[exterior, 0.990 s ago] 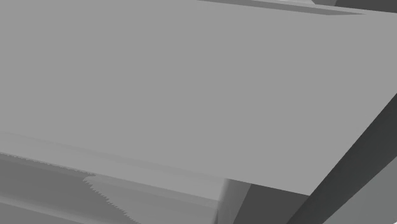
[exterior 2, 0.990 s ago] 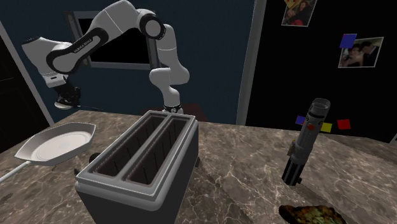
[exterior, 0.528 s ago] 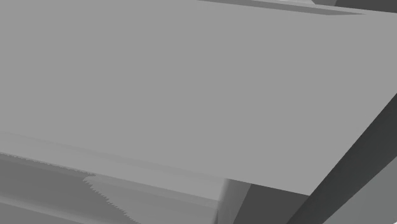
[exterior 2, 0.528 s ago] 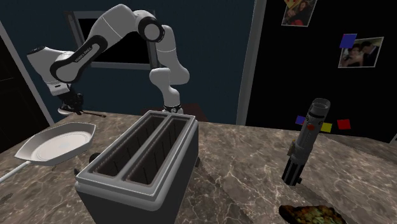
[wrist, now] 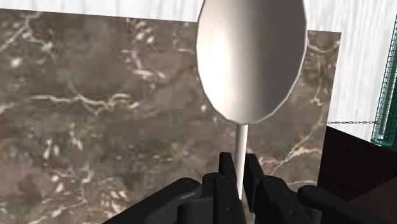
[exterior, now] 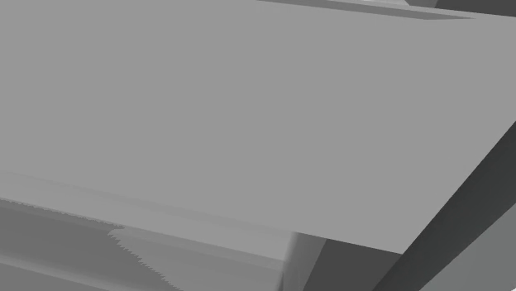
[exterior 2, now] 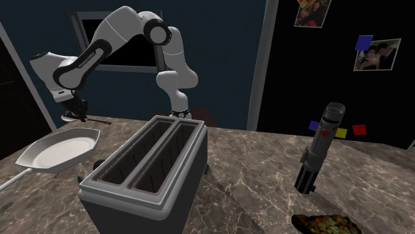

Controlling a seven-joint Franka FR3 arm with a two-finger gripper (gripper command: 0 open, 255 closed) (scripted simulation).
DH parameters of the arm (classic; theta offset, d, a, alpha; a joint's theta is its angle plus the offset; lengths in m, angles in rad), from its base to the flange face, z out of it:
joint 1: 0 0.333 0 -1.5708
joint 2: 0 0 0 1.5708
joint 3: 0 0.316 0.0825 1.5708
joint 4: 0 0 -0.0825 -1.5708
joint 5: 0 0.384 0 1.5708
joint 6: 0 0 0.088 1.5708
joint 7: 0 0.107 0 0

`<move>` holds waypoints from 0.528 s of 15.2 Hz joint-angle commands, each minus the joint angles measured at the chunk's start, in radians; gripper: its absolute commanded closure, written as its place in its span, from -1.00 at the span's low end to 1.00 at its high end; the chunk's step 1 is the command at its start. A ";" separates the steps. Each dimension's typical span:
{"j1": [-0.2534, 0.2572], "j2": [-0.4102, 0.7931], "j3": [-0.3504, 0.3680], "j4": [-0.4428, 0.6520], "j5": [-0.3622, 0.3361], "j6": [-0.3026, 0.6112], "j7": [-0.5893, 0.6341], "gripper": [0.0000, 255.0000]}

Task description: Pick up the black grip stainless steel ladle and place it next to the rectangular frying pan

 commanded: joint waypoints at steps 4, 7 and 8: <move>0.000 0.000 0.000 0.000 0.000 0.000 0.000 -1.00; 0.000 0.000 0.000 0.000 0.000 0.000 0.000 -1.00; 0.018 -0.017 -0.016 0.020 -0.018 -0.030 0.013 -1.00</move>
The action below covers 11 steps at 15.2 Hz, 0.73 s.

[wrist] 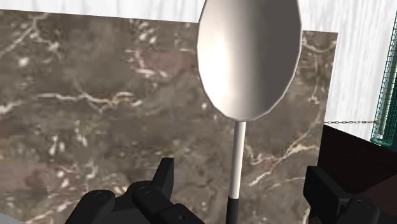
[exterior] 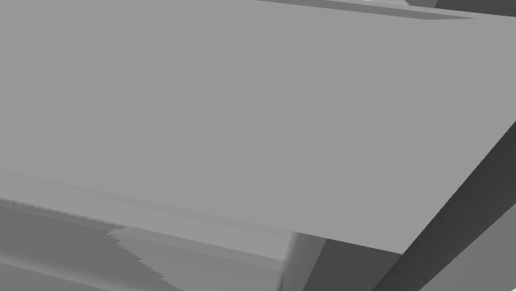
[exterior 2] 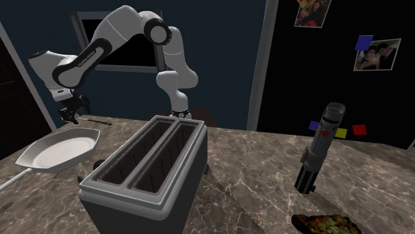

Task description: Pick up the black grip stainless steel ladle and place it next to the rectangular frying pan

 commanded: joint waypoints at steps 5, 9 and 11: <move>0.050 -0.052 -0.045 0.074 -0.054 -0.105 0.037 -1.00; 0.050 -0.052 -0.045 0.074 -0.054 -0.105 0.037 -1.00; 0.050 -0.052 -0.045 0.074 -0.054 -0.105 0.037 -1.00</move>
